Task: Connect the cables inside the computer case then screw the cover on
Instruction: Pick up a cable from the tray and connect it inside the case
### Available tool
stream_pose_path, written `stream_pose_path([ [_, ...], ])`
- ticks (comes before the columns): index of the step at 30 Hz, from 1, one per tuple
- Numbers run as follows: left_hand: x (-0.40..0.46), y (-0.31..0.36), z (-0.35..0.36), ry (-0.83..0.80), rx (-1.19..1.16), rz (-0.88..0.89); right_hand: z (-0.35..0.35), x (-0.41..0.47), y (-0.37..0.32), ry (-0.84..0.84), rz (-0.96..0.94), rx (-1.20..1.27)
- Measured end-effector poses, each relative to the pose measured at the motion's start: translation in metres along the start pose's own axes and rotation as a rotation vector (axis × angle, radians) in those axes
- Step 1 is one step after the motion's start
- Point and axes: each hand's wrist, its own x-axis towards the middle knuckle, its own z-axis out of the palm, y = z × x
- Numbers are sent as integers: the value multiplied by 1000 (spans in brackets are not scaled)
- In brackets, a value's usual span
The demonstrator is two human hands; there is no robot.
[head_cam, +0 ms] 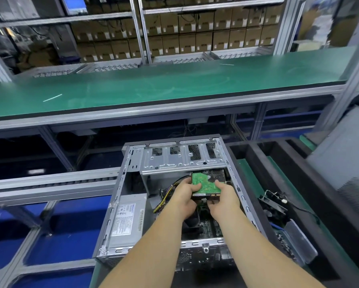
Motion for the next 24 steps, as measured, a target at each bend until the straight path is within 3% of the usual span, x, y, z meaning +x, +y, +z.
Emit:
stream_pose_path([
  [10, 4, 6, 31, 9, -45, -21, 10, 2, -5, -176, -40, 263],
  [13, 1, 15, 25, 52, -169, 5, 13, 4, -1, -285, 51, 180],
  [15, 3, 17, 20, 58, -260, 17, 14, 8, 1, -377, 86, 293],
  [20, 14, 18, 13, 269, 88, 118, 26, 18, -13, -381, 118, 298],
  [24, 16, -2, -2, 352, 216, 217, 44, 28, -25, -403, 124, 284],
])
